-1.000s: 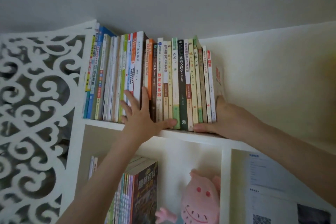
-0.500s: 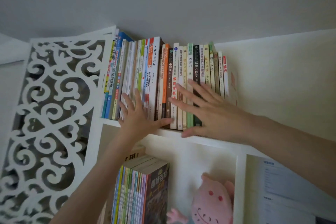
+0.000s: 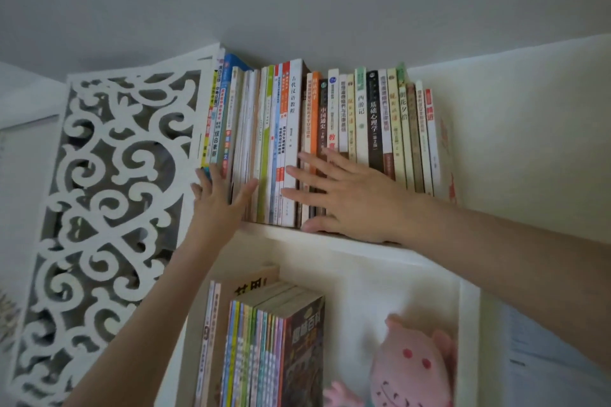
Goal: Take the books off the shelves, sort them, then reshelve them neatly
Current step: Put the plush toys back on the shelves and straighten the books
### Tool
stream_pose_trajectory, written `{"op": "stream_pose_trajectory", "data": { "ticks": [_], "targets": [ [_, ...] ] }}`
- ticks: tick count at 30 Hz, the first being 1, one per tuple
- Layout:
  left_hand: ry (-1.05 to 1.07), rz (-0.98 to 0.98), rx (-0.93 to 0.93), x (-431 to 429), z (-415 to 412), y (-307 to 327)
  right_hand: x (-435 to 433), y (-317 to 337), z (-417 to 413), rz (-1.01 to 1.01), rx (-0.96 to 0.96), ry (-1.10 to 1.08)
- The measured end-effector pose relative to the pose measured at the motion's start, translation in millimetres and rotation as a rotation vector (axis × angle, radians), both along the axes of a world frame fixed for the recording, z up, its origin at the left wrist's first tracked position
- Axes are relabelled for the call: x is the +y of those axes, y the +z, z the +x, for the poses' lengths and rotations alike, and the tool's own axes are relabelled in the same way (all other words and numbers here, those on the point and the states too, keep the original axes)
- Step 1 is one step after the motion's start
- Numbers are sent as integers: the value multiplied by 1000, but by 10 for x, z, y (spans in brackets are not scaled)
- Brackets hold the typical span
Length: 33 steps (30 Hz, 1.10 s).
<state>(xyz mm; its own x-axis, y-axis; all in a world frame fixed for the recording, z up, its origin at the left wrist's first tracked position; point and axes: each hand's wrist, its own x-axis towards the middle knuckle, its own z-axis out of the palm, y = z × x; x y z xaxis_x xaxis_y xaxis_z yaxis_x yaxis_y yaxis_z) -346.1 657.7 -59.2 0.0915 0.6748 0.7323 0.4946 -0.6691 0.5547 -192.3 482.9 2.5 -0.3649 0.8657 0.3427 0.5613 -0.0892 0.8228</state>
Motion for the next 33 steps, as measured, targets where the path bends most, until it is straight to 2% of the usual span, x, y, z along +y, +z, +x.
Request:
{"op": "stream_pose_trajectory", "data": {
  "ticks": [3, 8, 12, 14, 16, 19, 21, 23, 24, 28, 33],
  "targets": [
    [8, 5, -128, 19, 109, -25, 124, 10, 71, 39, -10, 10],
    [147, 69, -90, 25, 87, -60, 132, 2, 41, 9, 37, 7],
    [20, -4, -80, -87, -71, -7, 23, 8, 0, -8, 115, -26],
    [24, 14, -59, -252, -31, 7, -131, -1, 119, 72, 121, -43],
    [-68, 100, -91, -534, 136, 28, -381, -24, 294, 179, 189, -44],
    [-248, 176, -61, -974, 445, 121, -720, -113, 429, 325, 439, -14],
    [-289, 227, -22, -1115, 630, 220, -782, -176, 468, 363, 843, 0],
    [-300, 262, 10, -1178, 792, 278, -752, -215, 514, 317, 1271, 55],
    [-292, 280, 32, -1193, 857, 289, -729, -230, 530, 271, 1382, 71],
    [-167, 359, 172, -1123, 1031, 211, -630, -284, 600, 202, 1384, 30],
    [-108, 391, 164, -1053, 1084, 199, -618, -230, 605, 194, 1401, 55]
  ]
}}
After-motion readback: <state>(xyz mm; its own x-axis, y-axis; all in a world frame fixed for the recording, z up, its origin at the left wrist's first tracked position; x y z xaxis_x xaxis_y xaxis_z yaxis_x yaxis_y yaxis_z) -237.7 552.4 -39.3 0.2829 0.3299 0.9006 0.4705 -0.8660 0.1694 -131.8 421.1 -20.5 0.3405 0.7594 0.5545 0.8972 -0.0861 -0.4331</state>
